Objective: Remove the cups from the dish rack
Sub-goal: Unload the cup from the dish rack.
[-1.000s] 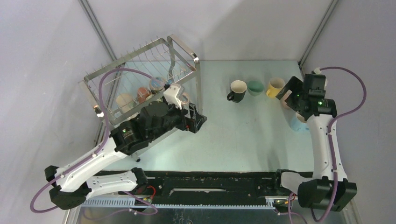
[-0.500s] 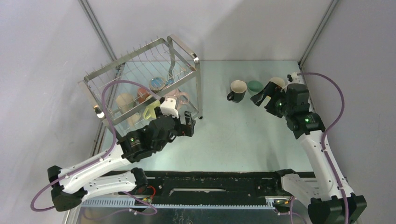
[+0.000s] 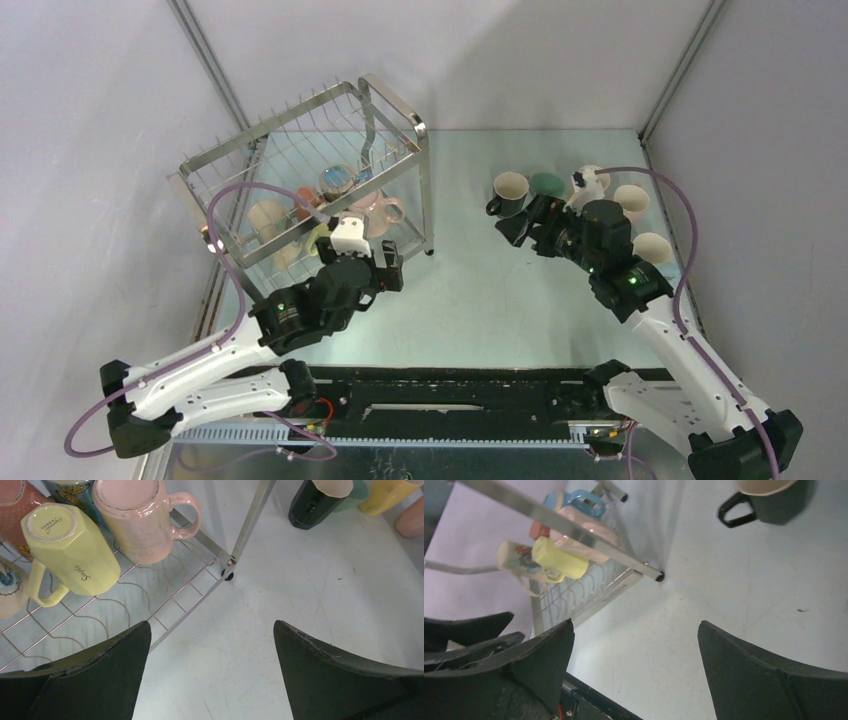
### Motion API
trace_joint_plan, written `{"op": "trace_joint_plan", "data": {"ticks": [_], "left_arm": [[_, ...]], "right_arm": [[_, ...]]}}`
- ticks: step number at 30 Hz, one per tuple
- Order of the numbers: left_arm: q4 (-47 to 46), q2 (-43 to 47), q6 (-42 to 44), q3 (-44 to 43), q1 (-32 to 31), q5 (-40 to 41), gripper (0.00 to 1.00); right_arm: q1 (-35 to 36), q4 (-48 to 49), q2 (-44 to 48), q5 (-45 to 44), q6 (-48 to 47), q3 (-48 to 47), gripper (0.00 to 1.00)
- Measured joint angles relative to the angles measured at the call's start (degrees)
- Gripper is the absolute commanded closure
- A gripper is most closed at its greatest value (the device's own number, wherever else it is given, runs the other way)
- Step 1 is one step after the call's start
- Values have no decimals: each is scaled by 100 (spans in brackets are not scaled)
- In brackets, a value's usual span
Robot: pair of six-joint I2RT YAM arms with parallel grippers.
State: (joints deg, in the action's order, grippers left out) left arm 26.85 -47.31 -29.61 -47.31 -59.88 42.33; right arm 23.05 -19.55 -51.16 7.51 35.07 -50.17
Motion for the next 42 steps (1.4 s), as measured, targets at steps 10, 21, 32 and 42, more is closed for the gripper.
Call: {"op": "trace_joint_plan", "data": {"ticks": [10,21,32,42], "left_arm": [[37,367,96,70,0,-70,0],[323,986,533,-570,0,-841,0],[549,1331,715,-813,0,-1163,0],[857,1639,708,-903,0,-1303,0]], "right_arm": [[1606,1305,-297,-632,70,459,0],[2763,3178,-1814,-1268,35,483,0],[3230,4487,-3797,-1497,-522,-278,2],[3432,4922,-5003,-1510,-678,-1445,3]]}}
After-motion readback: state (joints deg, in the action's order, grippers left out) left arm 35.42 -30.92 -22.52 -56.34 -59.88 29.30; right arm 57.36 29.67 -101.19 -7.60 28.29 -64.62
